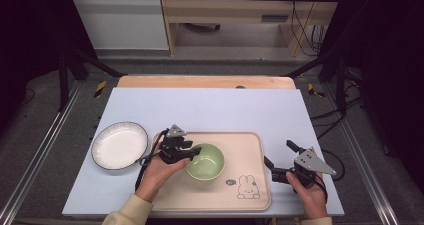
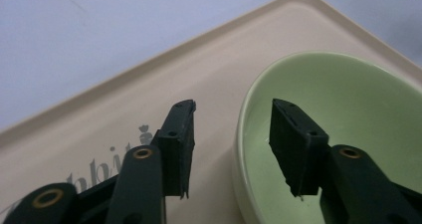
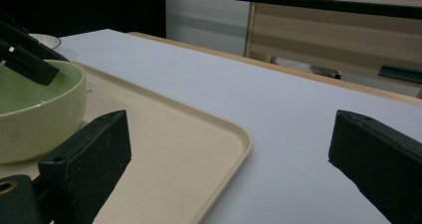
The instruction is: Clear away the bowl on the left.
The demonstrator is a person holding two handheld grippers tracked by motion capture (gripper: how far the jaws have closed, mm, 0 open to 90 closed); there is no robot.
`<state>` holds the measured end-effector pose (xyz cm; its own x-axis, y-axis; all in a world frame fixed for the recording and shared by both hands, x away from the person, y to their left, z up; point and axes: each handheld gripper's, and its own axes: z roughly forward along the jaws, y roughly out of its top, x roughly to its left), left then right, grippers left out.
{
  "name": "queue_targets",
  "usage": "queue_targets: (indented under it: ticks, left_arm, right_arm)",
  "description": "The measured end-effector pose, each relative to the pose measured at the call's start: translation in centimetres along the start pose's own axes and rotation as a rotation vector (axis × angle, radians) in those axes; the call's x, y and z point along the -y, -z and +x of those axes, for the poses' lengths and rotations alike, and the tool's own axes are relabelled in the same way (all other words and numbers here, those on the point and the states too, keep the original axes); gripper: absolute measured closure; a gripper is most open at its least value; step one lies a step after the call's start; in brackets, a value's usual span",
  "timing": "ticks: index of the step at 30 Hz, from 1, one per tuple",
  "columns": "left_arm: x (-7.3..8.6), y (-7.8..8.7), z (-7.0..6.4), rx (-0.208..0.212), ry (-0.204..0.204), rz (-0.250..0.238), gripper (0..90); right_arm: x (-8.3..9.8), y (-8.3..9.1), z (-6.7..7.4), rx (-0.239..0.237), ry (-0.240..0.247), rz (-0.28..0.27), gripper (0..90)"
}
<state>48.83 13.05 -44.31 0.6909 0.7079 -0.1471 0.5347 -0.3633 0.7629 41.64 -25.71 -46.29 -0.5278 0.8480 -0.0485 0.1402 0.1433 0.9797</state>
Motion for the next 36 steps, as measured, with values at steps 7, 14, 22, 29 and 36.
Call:
queue_targets:
  ticks: [7, 14, 22, 29, 36]
  left_arm:
    - [0.0, 0.6, -0.3, 0.02, -0.027, -0.061, 32.0]
    - [0.0, 0.7, -0.4, 0.079, -0.08, -0.115, 18.2]
    - [-0.5, 1.7, -0.8, 0.115, -0.114, -0.176, 12.4]
    - [-0.7, 1.9, -1.2, 0.13, -0.134, -0.19, 10.1]
    - [-1.0, 2.3, -1.2, 0.142, -0.132, -0.216, 9.4]
  right_arm:
    - [-0.1, 0.1, 0.1, -0.005, 0.012, -0.001, 3.3]
    - [-0.2, 0.2, 0.1, 0.001, 0.014, -0.005, 3.3]
    - [-0.3, 0.3, 0.1, 0.002, 0.013, -0.008, 3.2]
    - [-0.3, 0.3, 0.1, 0.005, 0.011, -0.014, 3.2]
    - [-0.3, 0.3, 0.2, 0.007, 0.013, -0.011, 3.2]
